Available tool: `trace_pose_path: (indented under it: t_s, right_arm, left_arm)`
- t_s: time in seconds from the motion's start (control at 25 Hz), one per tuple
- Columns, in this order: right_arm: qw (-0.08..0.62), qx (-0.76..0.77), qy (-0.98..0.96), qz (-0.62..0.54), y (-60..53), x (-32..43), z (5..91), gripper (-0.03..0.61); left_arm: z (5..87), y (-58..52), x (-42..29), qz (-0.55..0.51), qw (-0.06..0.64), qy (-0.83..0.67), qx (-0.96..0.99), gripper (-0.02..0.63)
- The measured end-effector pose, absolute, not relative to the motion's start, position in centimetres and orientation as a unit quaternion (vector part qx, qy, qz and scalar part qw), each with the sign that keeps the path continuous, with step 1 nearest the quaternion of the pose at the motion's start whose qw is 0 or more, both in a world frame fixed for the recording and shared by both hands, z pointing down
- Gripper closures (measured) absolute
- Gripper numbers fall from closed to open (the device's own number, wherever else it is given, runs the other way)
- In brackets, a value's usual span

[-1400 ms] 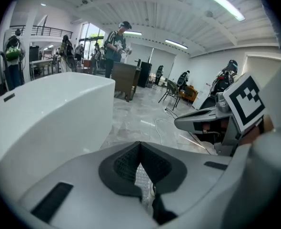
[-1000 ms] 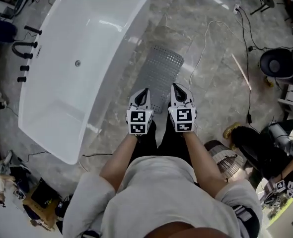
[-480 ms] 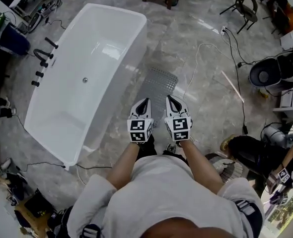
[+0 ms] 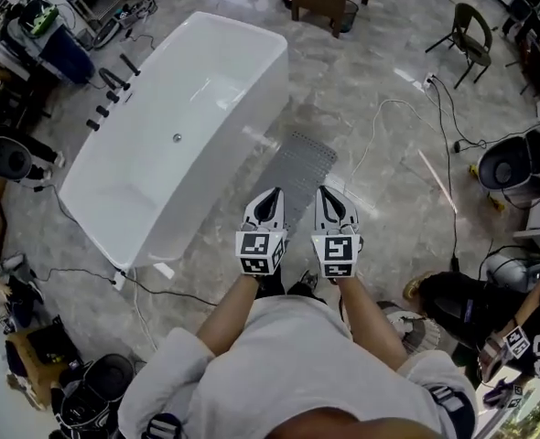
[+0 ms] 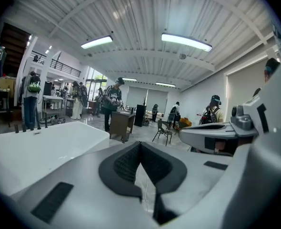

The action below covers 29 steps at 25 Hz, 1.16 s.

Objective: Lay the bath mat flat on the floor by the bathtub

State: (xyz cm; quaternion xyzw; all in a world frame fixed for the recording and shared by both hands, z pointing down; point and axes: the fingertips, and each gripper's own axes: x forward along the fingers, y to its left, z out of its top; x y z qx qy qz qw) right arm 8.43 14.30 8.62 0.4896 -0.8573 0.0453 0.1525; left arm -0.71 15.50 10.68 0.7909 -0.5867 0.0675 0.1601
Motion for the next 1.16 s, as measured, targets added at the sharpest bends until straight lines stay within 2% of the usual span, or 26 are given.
trace_pose_path:
  t_s: [0.32,0.56,0.76,1.16]
  right_arm:
    - [0.122,0.481,-0.867,0.034,17.3,8.6,4.8,0.572]
    - [0.116,0.489,-0.864,0.032,19.2,6.5,3.1,0.572]
    - [0.089,0.490,-0.867,0.015,19.4,3.5,0.4,0.572]
    - [0.084,0.491,-0.867,0.005,20.7,1.2,-1.2,0.572]
  left_arm:
    - [6.6,19.5,-0.2,0.060,0.127,-0.591,0.794,0.601]
    - [4.7,21.8,-3.0,0.057,0.124,-0.585,0.799,0.601]
    - [1.7,21.8,-5.7,0.034,0.092,-0.590,0.801,0.601]
    - [0.4,22.5,-7.2,0.027,0.079,-0.581,0.809,0.601]
